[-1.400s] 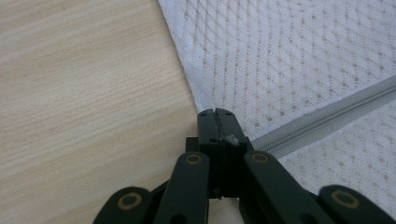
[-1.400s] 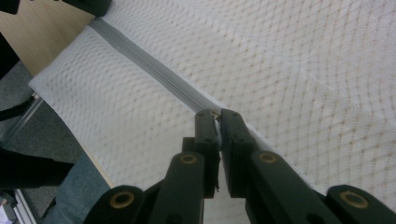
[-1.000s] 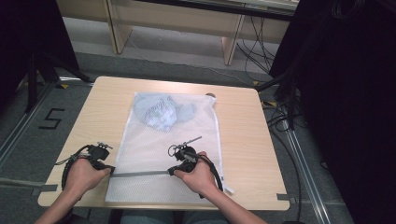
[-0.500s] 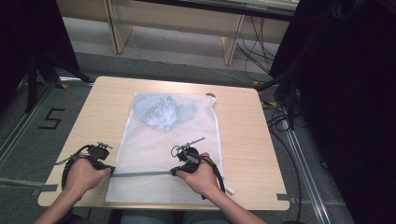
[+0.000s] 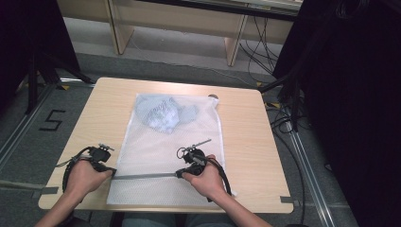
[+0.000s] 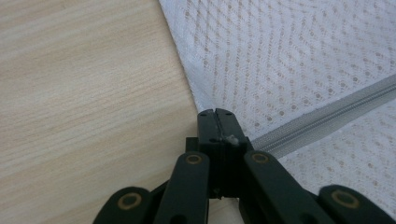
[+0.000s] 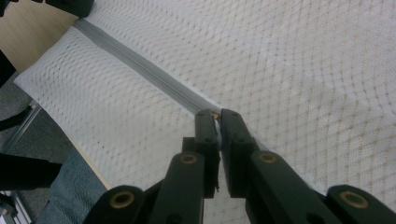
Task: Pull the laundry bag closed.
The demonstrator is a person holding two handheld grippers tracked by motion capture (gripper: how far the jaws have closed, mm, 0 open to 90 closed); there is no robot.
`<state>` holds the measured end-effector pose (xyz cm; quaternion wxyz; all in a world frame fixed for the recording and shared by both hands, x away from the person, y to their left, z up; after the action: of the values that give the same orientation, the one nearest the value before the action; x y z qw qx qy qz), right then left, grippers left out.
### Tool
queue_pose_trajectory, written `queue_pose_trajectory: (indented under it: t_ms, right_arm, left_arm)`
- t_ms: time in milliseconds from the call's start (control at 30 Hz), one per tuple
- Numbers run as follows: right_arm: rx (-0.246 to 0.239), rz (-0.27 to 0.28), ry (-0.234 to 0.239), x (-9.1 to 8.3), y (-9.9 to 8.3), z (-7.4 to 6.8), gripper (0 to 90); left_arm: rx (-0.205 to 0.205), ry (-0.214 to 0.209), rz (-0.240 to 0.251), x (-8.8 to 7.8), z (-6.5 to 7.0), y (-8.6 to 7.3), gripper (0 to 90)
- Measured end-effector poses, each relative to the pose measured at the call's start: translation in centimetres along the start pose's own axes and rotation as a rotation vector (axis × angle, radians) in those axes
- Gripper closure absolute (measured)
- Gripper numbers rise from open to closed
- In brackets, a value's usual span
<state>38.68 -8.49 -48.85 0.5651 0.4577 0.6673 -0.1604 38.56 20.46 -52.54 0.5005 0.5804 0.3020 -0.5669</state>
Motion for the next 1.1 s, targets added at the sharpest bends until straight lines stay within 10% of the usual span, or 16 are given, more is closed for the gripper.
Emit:
queue_pose_trajectory:
  t_ms: [333, 400, 467, 567, 833, 1000, 1100]
  right_arm:
    - [0.019, -0.01, -0.009, -0.3, -0.2, 0.4, 87.0]
    - [0.014, -0.003, -0.002, -0.3, -0.2, 0.5, 87.0]
    - [0.016, -0.007, -0.003, -0.2, -0.3, 0.5, 87.0]
    - [-0.002, 0.001, -0.015, -0.1, -0.3, 0.8, 87.0]
    - [-0.006, -0.001, -0.014, -0.4, -0.3, 1.0, 87.0]
    - [-0.006, 0.0, -0.006, -0.4, -0.5, 1.1, 87.0]
    - [0.021, -0.015, -0.004, -0.4, -0.6, 1.1, 87.0]
  left_arm:
    - [-0.025, -0.009, 0.0, 0.0, 0.2, 0.0, 90.0]
    - [0.033, 0.011, -0.009, -0.1, -0.3, 0.0, 90.0]
    - [-0.025, -0.01, -0.001, 0.0, 0.2, 0.0, 90.0]
    - [0.022, 0.006, -0.003, 0.0, -0.2, 0.1, 89.9]
    - [-0.024, -0.008, -0.001, 0.0, 0.2, 0.0, 90.0]
    - [0.022, 0.006, -0.002, 0.0, -0.2, 0.0, 90.0]
    - [-0.026, -0.012, 0.006, 0.1, 0.2, -0.1, 89.9]
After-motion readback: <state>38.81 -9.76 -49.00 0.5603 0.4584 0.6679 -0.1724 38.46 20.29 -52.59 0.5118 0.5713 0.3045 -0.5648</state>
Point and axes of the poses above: each handheld gripper's, and its own axes: x roughly forward along the jaws, y roughly out of its top, z roughly to its right, the point moved 4 cm from there along x, roughly forward along the jaws, and after that the axes turned 10 degrees about -z, right-handed, at the moved point
